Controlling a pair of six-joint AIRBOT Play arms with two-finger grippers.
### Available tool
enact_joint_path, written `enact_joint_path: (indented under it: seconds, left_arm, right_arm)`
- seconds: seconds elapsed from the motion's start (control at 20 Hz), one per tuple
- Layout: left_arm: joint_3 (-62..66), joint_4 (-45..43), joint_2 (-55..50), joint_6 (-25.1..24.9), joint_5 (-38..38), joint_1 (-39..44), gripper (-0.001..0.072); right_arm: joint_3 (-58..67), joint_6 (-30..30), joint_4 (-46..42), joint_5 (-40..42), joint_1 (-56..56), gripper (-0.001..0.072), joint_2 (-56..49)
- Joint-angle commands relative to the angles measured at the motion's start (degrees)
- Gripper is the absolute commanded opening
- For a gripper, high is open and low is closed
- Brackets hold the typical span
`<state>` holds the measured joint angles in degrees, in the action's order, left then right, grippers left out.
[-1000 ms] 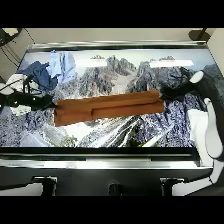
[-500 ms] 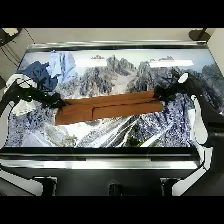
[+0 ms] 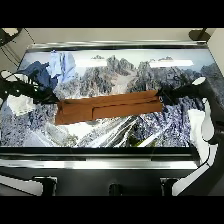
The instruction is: Fold the shirts.
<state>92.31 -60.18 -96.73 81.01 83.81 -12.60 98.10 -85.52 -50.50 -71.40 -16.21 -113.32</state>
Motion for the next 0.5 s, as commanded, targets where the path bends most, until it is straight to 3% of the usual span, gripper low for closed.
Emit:
enact_joint_path:
  seconds: [0.0,0.1,0.2,0.35,0.45]
  left_arm:
    - [0.26,3.39,4.59,-0.04,0.66,0.44,0.0339]
    - [0.26,7.5,7.45,-0.68,0.2,0.92,0.0338]
    - [0.26,11.28,9.9,-1.55,-1.42,1.88,0.0334]
    - [0.26,12.9,11.21,-1.6,-2.54,4.44,0.0333]
    - [0.26,12.85,11.19,-1.95,-2.38,6.38,0.0333]
  right_arm:
    - [0.04,1.95,5.05,-3.69,-0.35,0.0688,-3.82]
    - [0.04,1.51,5.03,-3.76,0.35,0.0675,-4.35]
    - [0.04,1.46,4.15,-3.98,1.42,0.06,-4.37]
    - [0.04,-1.11,-2.34,-4.37,4.42,0.0567,-4.39]
    - [0.07,-1.09,-6.47,-5.51,6.47,0.0439,-4.39]
